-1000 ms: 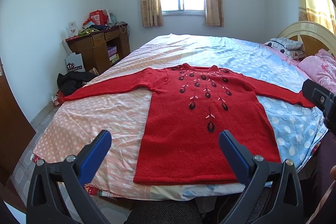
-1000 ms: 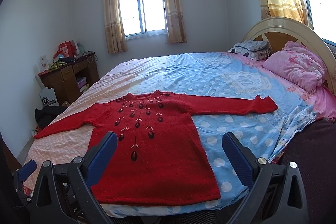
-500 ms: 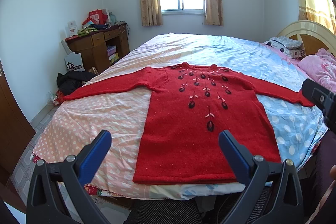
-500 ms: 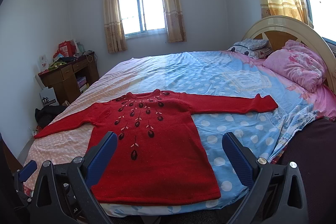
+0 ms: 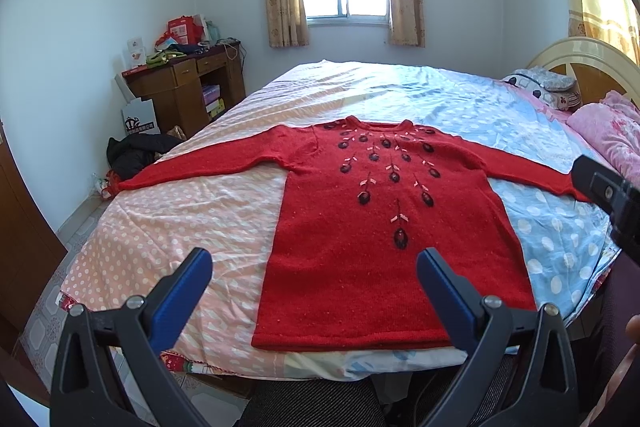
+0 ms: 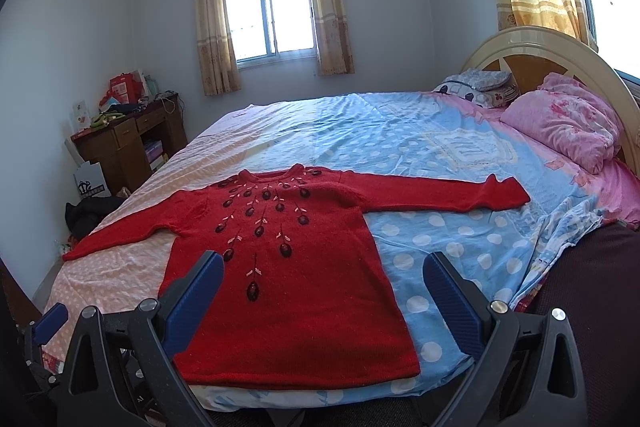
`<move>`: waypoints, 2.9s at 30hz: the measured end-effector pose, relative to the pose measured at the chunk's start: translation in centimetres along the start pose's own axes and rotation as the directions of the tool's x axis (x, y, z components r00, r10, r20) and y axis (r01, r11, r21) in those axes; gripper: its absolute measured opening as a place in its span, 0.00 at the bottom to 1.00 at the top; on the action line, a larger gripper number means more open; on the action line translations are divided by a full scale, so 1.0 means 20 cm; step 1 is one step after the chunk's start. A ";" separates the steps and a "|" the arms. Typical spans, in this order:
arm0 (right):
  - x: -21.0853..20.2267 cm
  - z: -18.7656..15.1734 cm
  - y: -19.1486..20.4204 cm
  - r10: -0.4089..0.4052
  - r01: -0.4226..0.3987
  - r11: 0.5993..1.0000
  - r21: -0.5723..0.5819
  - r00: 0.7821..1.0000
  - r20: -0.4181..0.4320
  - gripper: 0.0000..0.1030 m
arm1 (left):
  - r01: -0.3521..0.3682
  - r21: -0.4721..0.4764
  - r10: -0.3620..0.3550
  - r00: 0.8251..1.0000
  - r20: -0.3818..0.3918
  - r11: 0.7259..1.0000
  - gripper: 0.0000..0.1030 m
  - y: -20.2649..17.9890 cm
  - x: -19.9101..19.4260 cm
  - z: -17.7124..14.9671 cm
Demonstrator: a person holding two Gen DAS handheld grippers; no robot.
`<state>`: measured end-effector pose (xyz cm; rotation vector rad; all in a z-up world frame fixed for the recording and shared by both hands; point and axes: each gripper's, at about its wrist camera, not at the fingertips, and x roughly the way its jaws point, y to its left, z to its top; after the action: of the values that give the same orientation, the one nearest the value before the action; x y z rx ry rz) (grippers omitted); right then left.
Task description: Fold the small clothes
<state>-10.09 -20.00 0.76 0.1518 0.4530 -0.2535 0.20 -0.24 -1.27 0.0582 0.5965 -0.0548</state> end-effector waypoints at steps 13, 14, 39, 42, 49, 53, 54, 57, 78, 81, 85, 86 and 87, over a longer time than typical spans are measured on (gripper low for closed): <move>0.02 0.01 0.00 -0.010 0.010 1.000 0.002 1.000 -0.011 0.97 | 0.012 0.004 -0.012 1.000 -0.011 1.000 1.00 -0.02 0.01 0.02; 0.03 0.01 0.00 -0.012 0.012 1.000 0.001 1.000 -0.012 0.97 | 0.014 0.002 -0.014 1.000 -0.012 1.000 1.00 -0.02 0.01 0.02; 0.37 0.16 -0.08 -0.133 0.134 0.991 0.002 0.988 -0.073 0.97 | 0.064 0.020 -0.063 0.997 -0.054 0.998 1.00 -0.09 0.34 0.19; 0.46 0.20 -0.12 -0.154 0.156 0.988 0.011 0.984 -0.092 0.97 | 0.071 0.031 -0.069 0.996 -0.052 0.997 1.00 -0.10 0.40 0.25; 0.77 0.30 -0.30 -0.124 0.135 0.989 0.061 0.980 -0.155 0.97 | 0.094 0.044 -0.092 0.994 -0.062 0.995 1.00 -0.13 0.60 0.39; 0.98 0.33 -0.51 -0.179 0.200 0.977 0.077 0.959 -0.219 0.60 | 0.106 0.067 -0.099 0.991 -0.094 0.992 1.00 -0.14 0.77 0.45; 1.03 0.34 -0.58 -0.186 0.211 0.974 0.083 0.953 -0.237 0.51 | 0.119 0.063 -0.111 0.987 -0.112 0.991 1.00 -0.14 0.81 0.46; 1.17 0.37 -0.88 -0.189 0.246 0.953 0.179 0.939 -0.287 0.32 | 0.128 0.049 -0.119 0.982 -0.149 0.991 1.00 -0.14 0.96 0.49; 1.60 0.30 -1.88 -0.421 0.523 0.833 0.181 0.810 -0.409 0.15 | 0.052 -0.032 -0.057 0.980 -0.189 0.998 1.00 -0.11 1.37 0.31; 1.55 0.31 -1.86 -0.424 0.527 0.830 0.181 0.808 -0.408 0.10 | 0.062 -0.044 -0.068 0.984 -0.167 0.997 1.00 -0.11 1.36 0.30; 1.41 0.42 -1.87 -0.492 0.578 0.785 0.220 0.800 -0.344 0.10 | 0.065 -0.047 -0.071 0.985 -0.155 0.997 1.00 -0.10 1.38 0.31; 1.38 0.45 -1.86 -0.497 0.577 0.784 0.229 0.805 -0.325 0.10 | 0.067 -0.049 -0.074 0.986 -0.152 0.997 1.00 -0.10 1.38 0.31; 1.36 0.47 -1.85 -0.501 0.577 0.785 0.227 0.806 -0.316 0.10 | 0.068 -0.049 -0.075 0.986 -0.151 0.996 1.00 -0.10 1.38 0.31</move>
<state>7.26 -62.93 -6.46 0.3673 0.6949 -0.8929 26.44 -3.66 -11.76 -0.0019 0.7524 -0.1075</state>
